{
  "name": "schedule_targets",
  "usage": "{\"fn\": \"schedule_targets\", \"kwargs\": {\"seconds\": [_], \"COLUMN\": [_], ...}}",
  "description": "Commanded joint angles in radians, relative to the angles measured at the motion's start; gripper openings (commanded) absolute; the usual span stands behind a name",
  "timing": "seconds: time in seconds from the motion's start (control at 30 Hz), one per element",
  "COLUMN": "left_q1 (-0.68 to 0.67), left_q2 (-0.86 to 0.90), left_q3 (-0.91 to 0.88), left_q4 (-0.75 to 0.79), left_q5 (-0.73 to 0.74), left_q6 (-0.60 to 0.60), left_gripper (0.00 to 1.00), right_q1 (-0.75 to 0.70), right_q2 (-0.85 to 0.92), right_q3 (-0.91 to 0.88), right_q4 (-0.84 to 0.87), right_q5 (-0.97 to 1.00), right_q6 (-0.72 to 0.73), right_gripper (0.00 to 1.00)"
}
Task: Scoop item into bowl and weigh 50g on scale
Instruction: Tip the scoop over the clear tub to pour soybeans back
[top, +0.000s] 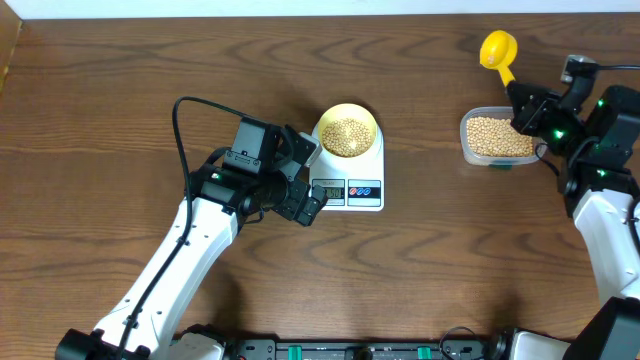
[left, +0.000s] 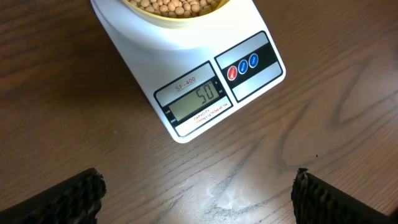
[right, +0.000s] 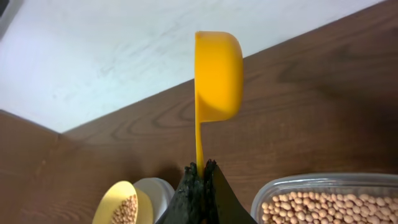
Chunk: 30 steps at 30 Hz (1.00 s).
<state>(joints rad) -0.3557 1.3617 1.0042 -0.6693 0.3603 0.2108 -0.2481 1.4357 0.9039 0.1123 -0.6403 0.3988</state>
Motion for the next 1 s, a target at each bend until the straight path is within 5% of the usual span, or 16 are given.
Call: {"fn": "schedule_targets", "kwargs": {"seconds": [0.0,0.97], "left_q1": [-0.001,-0.001], "left_q2": [0.004,0.004], "left_q3": [-0.006,-0.006], "left_q4": [0.001,0.001], "left_q5": [-0.006,-0.006], "left_q6": [0.013,0.013], "left_gripper": [0.98,0.98], "right_q1": [-0.004,-0.055], "right_q2": [-0.018,-0.018], "right_q3": [0.009,0.008], "right_q4": [0.000,0.023], "right_q5": [-0.028,0.036], "right_q6": [0.057,0.043], "right_gripper": [0.01,0.01]}}
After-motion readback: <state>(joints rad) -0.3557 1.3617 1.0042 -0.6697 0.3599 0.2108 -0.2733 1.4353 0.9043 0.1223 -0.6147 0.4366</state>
